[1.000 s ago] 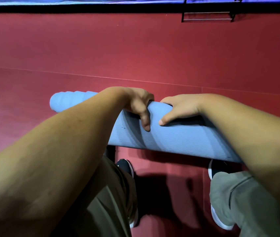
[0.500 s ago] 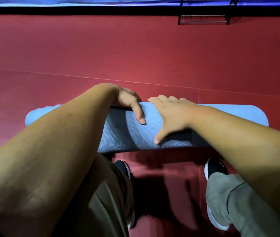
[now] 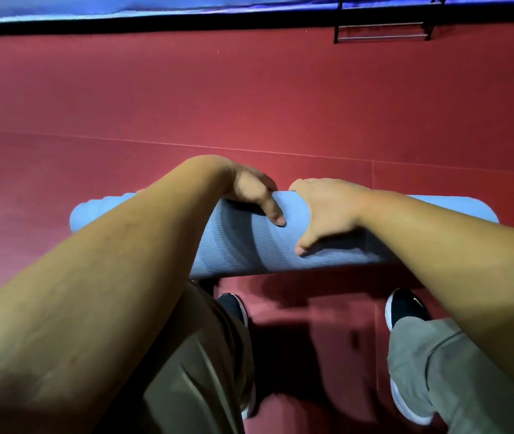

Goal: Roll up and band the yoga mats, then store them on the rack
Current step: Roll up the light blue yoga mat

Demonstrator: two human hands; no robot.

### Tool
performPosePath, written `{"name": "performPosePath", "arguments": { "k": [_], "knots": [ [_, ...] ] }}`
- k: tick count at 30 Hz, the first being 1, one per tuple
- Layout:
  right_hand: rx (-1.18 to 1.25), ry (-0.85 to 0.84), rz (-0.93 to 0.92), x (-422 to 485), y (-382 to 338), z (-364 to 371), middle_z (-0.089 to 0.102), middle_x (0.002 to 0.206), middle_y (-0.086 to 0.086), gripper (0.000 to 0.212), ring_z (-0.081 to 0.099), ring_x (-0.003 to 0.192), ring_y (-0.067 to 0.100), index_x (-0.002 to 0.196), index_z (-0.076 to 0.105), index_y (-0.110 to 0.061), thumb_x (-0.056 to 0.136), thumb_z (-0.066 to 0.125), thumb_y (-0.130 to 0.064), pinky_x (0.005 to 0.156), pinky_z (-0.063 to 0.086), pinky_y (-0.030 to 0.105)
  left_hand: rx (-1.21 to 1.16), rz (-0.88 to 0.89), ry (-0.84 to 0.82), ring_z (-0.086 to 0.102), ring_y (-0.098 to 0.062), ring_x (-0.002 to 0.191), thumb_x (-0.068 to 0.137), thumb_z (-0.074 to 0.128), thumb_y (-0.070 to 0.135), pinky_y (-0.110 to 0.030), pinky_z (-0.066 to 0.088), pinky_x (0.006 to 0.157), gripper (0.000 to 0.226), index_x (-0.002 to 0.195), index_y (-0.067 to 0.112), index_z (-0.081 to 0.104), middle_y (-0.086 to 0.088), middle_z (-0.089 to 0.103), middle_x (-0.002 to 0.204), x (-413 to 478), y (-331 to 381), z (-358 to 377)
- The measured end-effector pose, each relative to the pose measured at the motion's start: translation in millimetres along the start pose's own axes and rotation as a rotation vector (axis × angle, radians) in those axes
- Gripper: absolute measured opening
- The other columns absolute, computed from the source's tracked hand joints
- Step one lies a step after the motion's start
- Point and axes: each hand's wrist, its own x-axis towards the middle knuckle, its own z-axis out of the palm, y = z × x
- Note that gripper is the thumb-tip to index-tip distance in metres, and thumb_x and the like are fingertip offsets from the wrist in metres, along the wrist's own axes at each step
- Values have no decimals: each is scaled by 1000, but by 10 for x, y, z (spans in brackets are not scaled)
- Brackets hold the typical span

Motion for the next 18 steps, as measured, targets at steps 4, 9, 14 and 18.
{"name": "performPosePath", "arguments": {
  "k": [4,9,14,18],
  "knots": [
    [95,-39,40,-21,106,-58,67,112,-6,92,64,99,22,122,56,-30,50,90,-76,85,54,38,355,91,141,63,-20,118,60,91,74,-40,53,102,99,142,33,52,9,63,132,-54,95,48],
    [273,-122,55,-72,226,-184,73,104,-10,66,70,93,14,109,65,-30,60,94,-64,85,58,37,780,109,312,49,-31,140,29,79,97,-55,37,119,158,160,28,23,0,45,156,-55,147,236],
    [433,-208,91,-76,320,-150,79,95,-9,64,78,86,15,106,70,-31,54,98,-57,86,64,45,674,166,382,63,-27,113,34,86,88,-41,51,93,127,137,27,43,2,59,129,-3,156,282],
    [392,-207,99,-29,385,-161,78,98,-14,69,77,89,12,108,70,-35,52,96,-65,87,62,42,578,190,395,61,-23,100,40,92,77,-38,51,84,108,127,29,49,6,59,118,77,157,271]
  ]
}}
